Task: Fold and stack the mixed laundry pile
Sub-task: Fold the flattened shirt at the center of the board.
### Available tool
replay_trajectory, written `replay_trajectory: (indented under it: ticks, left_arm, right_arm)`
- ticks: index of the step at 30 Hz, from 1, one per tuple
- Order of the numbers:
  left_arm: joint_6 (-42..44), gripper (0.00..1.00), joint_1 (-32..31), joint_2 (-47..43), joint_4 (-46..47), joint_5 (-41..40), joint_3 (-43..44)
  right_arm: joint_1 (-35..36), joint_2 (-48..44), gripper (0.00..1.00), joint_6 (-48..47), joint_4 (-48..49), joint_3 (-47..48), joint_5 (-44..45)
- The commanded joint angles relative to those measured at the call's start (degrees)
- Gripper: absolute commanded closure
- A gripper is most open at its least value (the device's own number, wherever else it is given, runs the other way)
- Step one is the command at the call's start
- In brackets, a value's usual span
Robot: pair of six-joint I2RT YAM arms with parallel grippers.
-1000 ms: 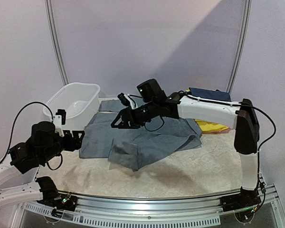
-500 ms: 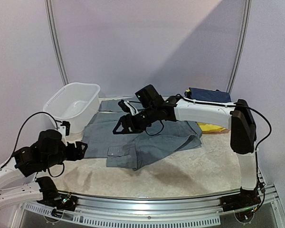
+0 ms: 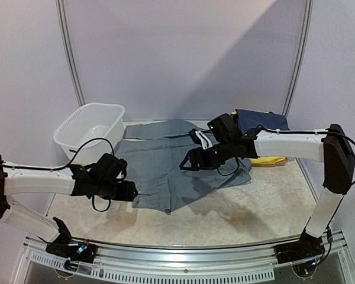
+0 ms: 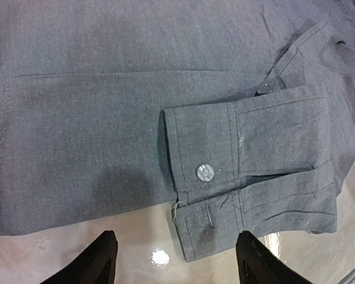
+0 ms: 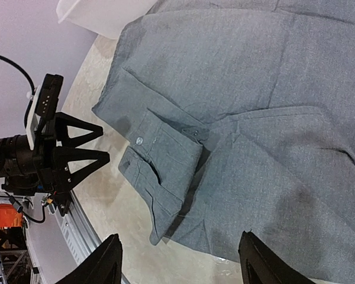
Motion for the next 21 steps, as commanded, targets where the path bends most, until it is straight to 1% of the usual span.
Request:
replay_trajectory:
  ticks: [1, 7, 11, 17, 21]
  left_arm:
    - [-1.7, 0.32, -1.2, 6.4, 0.0, 0.4, 4.6]
    - [-4.2, 0.35, -4.8, 11.3, -4.9, -2.6, 8.6]
    - [-5.2, 0.37, -5.8, 14.3, -6.8, -4.6, 10.3]
    - [-7.2, 0.38, -6.3, 17.3, -7.9, -6.2, 10.7]
    - [-8.1, 0.44, -6.9, 18.8, -5.8, -5.5, 10.3]
  right_arm:
    - [-1.0, -4.2, 0.31, -0.8, 2.6, -4.1, 2.7]
    - [-2.9, -6.5, 0.30, -1.7, 3.2, -7.4, 3.1]
    - [-4.0, -7.2, 0.30, -2.0, 3.8, -8.7, 2.4]
    - [-5.1, -7.8, 0.30, -2.9, 3.7, -9.8, 1.8]
    - [-5.7, -8.1, 0.30, -3.3, 3.5, -10.4, 1.5]
